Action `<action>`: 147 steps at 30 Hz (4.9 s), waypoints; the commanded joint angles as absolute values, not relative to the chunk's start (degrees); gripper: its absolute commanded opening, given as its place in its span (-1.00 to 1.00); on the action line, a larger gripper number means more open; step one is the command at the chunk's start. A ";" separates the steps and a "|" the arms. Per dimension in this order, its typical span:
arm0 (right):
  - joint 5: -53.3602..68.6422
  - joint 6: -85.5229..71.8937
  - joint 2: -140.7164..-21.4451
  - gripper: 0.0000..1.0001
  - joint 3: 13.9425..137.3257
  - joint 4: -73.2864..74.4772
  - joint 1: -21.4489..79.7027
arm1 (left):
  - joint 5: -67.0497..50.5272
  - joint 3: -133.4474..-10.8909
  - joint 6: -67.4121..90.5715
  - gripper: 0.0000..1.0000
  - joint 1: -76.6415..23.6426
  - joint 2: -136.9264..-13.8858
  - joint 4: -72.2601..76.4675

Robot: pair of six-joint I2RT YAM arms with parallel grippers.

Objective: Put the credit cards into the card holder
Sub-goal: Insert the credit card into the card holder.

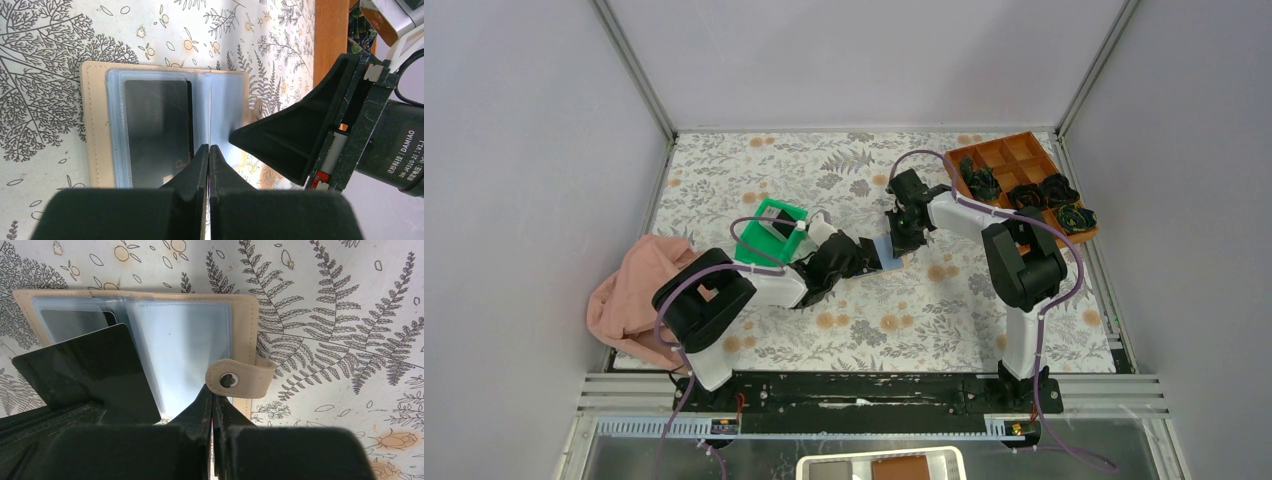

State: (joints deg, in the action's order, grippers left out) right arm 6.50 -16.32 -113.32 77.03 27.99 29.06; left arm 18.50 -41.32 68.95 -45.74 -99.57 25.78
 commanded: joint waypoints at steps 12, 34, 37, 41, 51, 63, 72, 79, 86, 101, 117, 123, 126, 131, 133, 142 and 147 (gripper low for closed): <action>1.37 -15.07 -114.44 -1.00 77.34 27.75 28.14 | 21.34 -39.82 68.77 -1.00 -46.32 -99.62 27.12; 1.23 -14.82 -115.63 -1.00 77.46 28.15 28.15 | 21.32 -41.13 68.47 -1.00 -46.49 -102.97 28.49; 1.21 -14.82 -115.58 -1.00 77.43 28.21 28.21 | 21.72 -41.06 68.47 -1.00 -46.53 -103.22 28.50; 1.15 -14.74 -115.80 -1.00 77.30 28.21 28.19 | 22.50 -40.87 68.72 -1.00 -46.49 -103.52 28.74; 1.00 -14.59 -116.20 -1.00 77.18 28.29 28.12 | 25.10 -41.35 68.73 -1.00 -46.44 -103.49 28.09; 0.97 -14.59 -117.24 -1.00 77.59 28.48 28.12 | 21.55 -38.45 67.21 -1.00 -44.59 -104.94 34.55; 0.73 -14.58 -117.90 -1.00 77.98 28.65 28.08 | 16.84 -36.27 66.79 -1.00 -43.77 -107.30 40.43; 0.53 -14.55 -118.27 -1.00 78.46 28.71 28.11 | 15.03 -33.69 66.94 -1.00 -43.84 -106.60 40.47; 0.70 -14.59 -118.84 -1.00 79.10 28.96 28.11 | 13.41 -31.22 69.87 -1.00 -43.88 -106.63 41.86; 0.44 -14.25 -119.06 -1.00 78.93 29.26 28.05 | 16.47 -33.78 73.73 -1.00 -43.16 -107.33 40.47; 0.36 -14.25 -119.79 -1.00 79.01 29.20 28.00 | 11.78 -31.90 73.71 -1.00 -40.44 -110.54 51.46; -0.15 -14.34 -120.00 -1.00 79.29 29.57 27.92 | 9.99 -30.02 74.56 -1.00 -40.45 -112.47 57.23; -0.55 -14.49 -120.22 -1.00 79.63 29.91 27.71 | 9.27 -28.92 74.95 -1.00 -40.45 -112.86 59.81; -1.08 -14.67 -120.55 -1.00 79.89 30.16 27.43 | 8.47 -27.88 74.63 -1.00 -40.46 -112.64 61.64; -1.06 -14.67 -120.61 -1.00 80.11 30.29 27.43 | 8.56 -27.38 74.83 -1.00 -40.50 -112.66 62.23; -1.07 -14.61 -120.68 -1.00 79.94 30.36 27.42 | 7.36 -28.41 74.68 -1.00 -40.37 -113.91 64.92; -0.79 -14.67 -120.88 -1.00 79.72 30.25 27.47 | 6.39 -29.56 74.36 -1.00 -40.41 -114.48 65.13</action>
State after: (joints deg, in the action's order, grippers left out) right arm 6.57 -16.32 -116.20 81.17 32.49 28.86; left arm 7.88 -28.91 73.58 -40.82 -112.62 64.69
